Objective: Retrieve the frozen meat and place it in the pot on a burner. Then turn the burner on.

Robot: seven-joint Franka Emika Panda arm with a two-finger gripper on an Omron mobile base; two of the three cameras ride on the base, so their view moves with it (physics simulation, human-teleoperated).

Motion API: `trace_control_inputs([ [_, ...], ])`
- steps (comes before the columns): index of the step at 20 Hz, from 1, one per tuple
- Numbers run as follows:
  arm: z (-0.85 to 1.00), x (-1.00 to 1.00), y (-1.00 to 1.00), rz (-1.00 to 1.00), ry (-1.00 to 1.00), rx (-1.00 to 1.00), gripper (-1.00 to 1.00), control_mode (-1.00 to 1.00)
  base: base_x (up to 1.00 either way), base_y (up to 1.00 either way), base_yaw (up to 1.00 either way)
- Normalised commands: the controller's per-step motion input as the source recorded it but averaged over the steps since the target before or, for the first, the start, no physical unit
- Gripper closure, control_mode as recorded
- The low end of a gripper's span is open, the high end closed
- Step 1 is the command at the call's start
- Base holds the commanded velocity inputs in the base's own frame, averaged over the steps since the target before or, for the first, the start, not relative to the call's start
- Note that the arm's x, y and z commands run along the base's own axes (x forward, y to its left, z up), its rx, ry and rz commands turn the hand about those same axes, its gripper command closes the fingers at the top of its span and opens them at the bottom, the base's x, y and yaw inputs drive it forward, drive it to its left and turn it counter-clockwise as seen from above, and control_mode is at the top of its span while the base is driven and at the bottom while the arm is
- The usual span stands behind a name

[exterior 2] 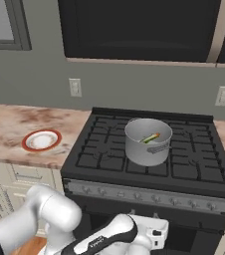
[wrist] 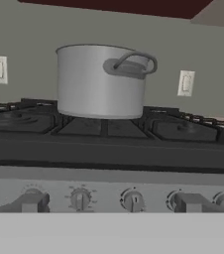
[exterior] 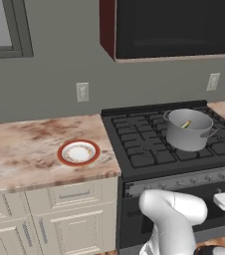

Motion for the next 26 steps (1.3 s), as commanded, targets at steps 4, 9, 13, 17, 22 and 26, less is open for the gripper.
trace_control_inputs([
  [4, -0.02, 0.27, 0.0, -0.04, 0.0, -0.01, -1.0, -1.0, 0.0, 0.0, 0.0],
  [9, -0.03, 0.27, 0.0, -0.05, 0.0, -0.01, -1.0, -1.0, 0.0, 0.0, 0.0],
  [13, -0.04, 0.18, 0.0, 0.0, 0.0, 0.0, -1.0, -1.0, 0.0, 0.0, 0.0],
  [17, -0.41, 0.29, -0.02, 0.0, -0.01, 0.02, -1.0, -1.0, 0.0, 0.0, 0.0],
  [22, -0.46, 0.28, -0.18, 0.0, -0.03, 0.01, -1.0, -1.0, 0.0, 0.0, 0.0],
  [26, -0.16, 0.13, -0.14, 0.04, -0.13, 0.0, -1.0, -1.0, 0.0, 0.0, 0.0],
])
